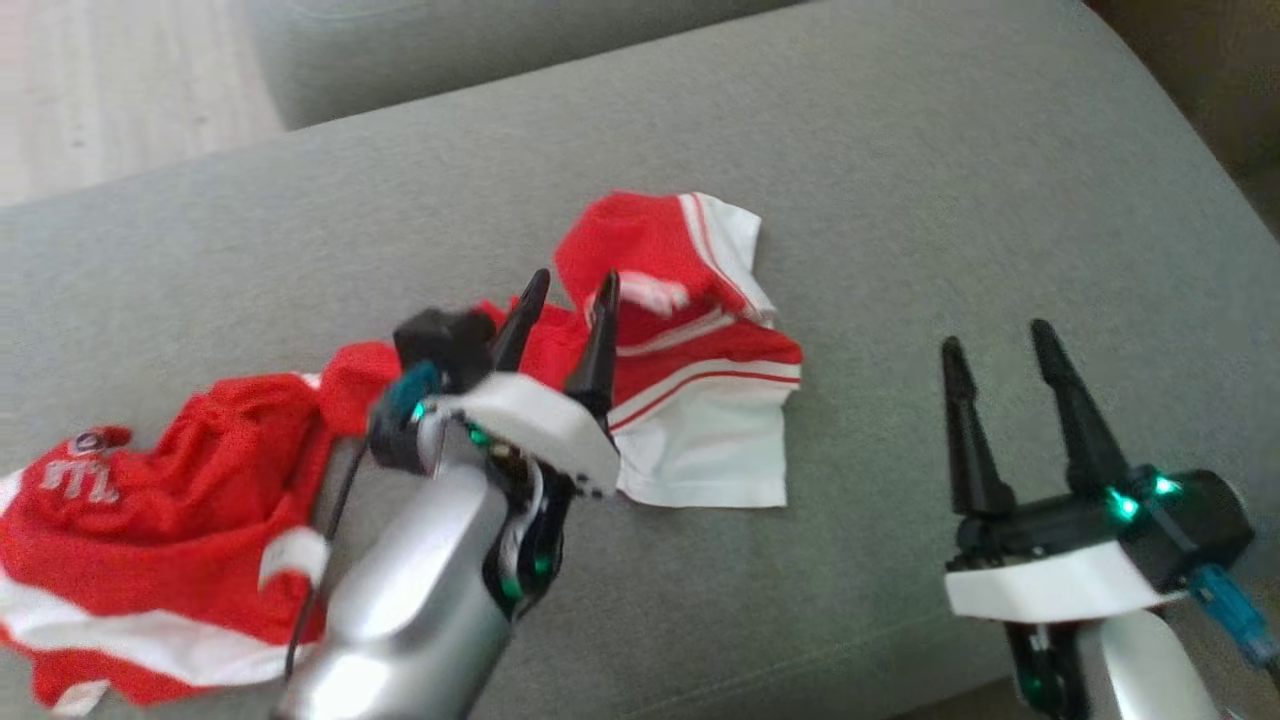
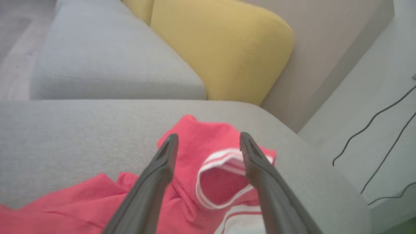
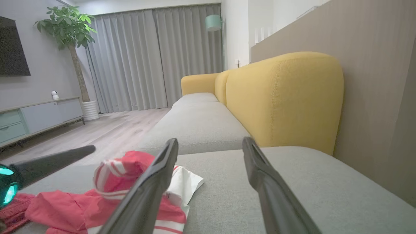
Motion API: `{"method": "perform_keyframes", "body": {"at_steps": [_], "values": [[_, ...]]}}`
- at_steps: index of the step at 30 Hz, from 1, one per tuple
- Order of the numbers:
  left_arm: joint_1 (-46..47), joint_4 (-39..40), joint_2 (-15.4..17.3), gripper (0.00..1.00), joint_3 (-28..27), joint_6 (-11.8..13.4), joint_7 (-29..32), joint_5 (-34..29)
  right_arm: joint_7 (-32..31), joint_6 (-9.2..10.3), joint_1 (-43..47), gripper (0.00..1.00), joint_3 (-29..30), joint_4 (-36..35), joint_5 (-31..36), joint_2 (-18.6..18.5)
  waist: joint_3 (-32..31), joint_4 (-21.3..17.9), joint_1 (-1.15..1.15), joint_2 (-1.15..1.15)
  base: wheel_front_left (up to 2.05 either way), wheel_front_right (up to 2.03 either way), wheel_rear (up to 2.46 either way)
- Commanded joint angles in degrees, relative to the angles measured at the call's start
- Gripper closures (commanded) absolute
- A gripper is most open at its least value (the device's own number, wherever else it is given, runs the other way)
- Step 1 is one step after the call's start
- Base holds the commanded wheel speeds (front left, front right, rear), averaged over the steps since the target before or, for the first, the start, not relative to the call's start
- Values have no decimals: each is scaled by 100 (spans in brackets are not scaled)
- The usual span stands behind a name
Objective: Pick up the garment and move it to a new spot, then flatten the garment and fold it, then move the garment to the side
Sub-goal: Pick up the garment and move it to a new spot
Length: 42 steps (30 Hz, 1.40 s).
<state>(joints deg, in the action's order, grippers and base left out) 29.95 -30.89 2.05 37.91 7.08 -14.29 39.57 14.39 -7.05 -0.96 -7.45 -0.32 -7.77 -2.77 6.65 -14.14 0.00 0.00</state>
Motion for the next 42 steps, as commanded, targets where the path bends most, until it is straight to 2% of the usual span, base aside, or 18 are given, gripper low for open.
{"method": "perform_keyframes", "body": {"at_steps": [1,8,15,21,25,33,34,35,38,42], "values": [[-268,603,121,0,-351,184,-66,-364,61,-44,10,0,-1,-261,140,-11,-158,218,0,0,0,0,0],[-1711,1894,467,0,-846,546,-70,-1420,61,-44,351,0,389,-314,526,-11,-448,738,0,0,0,0,0],[-2372,2126,696,0,-1483,618,-70,-1857,61,-44,533,0,479,-271,637,-11,-462,1104,0,0,0,0,0],[-2000,1351,704,0,-1653,502,10,-2009,61,-44,489,0,390,-230,641,-10,-327,1268,0,0,0,0,0],[-1281,685,773,0,-1654,582,324,-2158,61,-44,408,0,296,-236,612,-10,-187,1263,0,0,0,0,0],[-81,-1153,971,0,-1394,603,1810,-2417,61,-44,188,0,165,-232,431,-10,217,1100,0,0,0,0,0],[1,-1311,974,24,-1357,565,1933,-2427,61,-44,175,0,174,-235,410,-10,241,1087,0,0,0,0,0],[75,-1439,971,100,-1306,496,2043,-2437,61,-44,168,0,189,-236,391,-10,254,1082,0,0,0,0,0],[290,-1575,973,100,-1331,392,2135,-2361,61,-44,168,0,229,-239,349,-10,269,1078,0,0,0,0,0],[650,-1329,1118,100,-1697,384,1864,-2085,61,-44,194,0,331,-253,330,-10,244,1148,0,0,0,0,0]]}}
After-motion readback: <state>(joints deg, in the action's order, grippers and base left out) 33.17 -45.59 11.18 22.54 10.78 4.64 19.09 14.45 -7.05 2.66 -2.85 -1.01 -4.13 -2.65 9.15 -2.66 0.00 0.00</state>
